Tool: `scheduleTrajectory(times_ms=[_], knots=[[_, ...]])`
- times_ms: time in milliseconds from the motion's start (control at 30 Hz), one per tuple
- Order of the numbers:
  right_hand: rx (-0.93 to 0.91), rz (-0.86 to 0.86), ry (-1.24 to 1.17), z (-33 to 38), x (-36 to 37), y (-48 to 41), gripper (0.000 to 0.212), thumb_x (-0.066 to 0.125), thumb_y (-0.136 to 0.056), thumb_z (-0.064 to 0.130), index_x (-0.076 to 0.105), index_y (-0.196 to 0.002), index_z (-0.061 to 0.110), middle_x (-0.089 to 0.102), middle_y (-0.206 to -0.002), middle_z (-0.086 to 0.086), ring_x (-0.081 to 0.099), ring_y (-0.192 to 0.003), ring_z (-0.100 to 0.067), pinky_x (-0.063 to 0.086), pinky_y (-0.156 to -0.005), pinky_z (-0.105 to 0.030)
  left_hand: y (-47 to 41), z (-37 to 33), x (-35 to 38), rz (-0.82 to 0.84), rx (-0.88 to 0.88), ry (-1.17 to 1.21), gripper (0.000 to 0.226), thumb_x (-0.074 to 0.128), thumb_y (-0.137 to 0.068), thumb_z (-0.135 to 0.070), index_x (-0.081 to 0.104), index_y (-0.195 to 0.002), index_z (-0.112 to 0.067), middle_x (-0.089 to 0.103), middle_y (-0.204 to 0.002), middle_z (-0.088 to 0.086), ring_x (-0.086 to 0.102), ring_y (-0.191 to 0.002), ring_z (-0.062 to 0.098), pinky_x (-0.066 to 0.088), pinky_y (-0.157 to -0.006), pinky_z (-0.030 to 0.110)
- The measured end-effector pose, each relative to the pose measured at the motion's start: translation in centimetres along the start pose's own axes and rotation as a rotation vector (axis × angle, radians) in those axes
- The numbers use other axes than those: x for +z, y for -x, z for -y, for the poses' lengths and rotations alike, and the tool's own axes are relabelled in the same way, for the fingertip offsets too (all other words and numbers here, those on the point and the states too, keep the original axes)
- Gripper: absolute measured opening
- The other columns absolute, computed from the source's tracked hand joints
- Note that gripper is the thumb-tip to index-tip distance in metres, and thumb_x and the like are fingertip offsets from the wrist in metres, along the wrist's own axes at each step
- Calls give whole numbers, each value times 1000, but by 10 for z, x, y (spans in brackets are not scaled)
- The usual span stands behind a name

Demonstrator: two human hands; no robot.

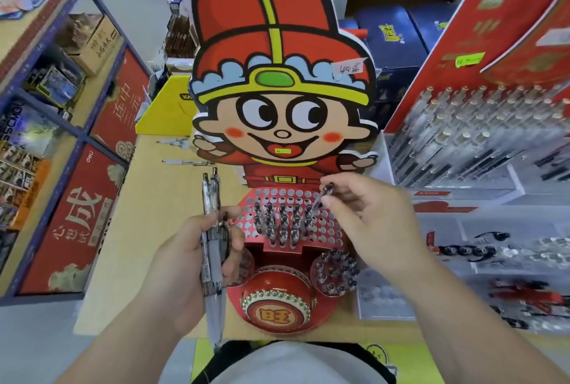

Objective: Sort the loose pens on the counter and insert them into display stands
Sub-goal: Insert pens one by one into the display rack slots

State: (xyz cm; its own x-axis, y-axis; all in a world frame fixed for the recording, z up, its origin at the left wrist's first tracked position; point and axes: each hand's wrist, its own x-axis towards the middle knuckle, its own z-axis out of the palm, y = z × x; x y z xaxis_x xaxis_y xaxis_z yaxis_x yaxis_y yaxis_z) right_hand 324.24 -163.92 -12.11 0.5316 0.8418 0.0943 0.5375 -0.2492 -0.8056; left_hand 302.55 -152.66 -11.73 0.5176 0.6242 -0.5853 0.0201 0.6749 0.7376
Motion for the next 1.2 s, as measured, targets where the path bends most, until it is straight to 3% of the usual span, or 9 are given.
scheduleTrajectory(times_ms=[200, 333, 633, 1067, 1200], knots=[[-47, 75, 50, -4, 4, -4, 28, 73, -90, 19, 73, -118, 24, 69, -97, 20, 63, -97, 7, 47, -83, -4, -1, -2, 9, 13, -4, -18, 42, 51, -84, -32, 67, -113, -7, 54, -72, 12, 35, -45, 20, 26, -48, 30], [-46, 149, 84, -6, 7, -7, 26, 71, -92, 20, 74, -117, 27, 65, -94, 25, 62, -91, 12, 46, -83, -4, -2, -2, 11, 12, -11, -29, 38, 45, -94, -29, 65, -117, -6, 54, -72, 12, 35, -46, 19, 27, -48, 30], [-45, 187, 97, -7, 8, -13, 23, 67, -94, 24, 75, -116, 25, 57, -87, 34, 54, -85, 24, 39, -77, 2, 4, -2, 10, 40, -15, -17, 44, 49, -87, -31, 65, -119, -6, 54, -73, 13, 35, -46, 19, 31, -45, 28], [10, 192, 14, -10, 9, -18, 16, 72, -90, 25, 78, -105, 28, 70, -86, 24, 65, -85, 7, 47, -75, -7, 12, 5, 7, 63, 5, -19, 42, 51, -87, -34, 70, -115, -9, 54, -76, 13, 36, -47, 19, 30, -48, 30], [17, 251, 33, -5, 3, -23, 16, 74, -89, 26, 78, -105, 28, 73, -87, 20, 66, -83, 4, 55, -78, -18, 14, 6, 7, 67, 13, -10, 42, 49, -88, -32, 69, -116, -8, 54, -75, 13, 36, -47, 19, 31, -47, 29]])
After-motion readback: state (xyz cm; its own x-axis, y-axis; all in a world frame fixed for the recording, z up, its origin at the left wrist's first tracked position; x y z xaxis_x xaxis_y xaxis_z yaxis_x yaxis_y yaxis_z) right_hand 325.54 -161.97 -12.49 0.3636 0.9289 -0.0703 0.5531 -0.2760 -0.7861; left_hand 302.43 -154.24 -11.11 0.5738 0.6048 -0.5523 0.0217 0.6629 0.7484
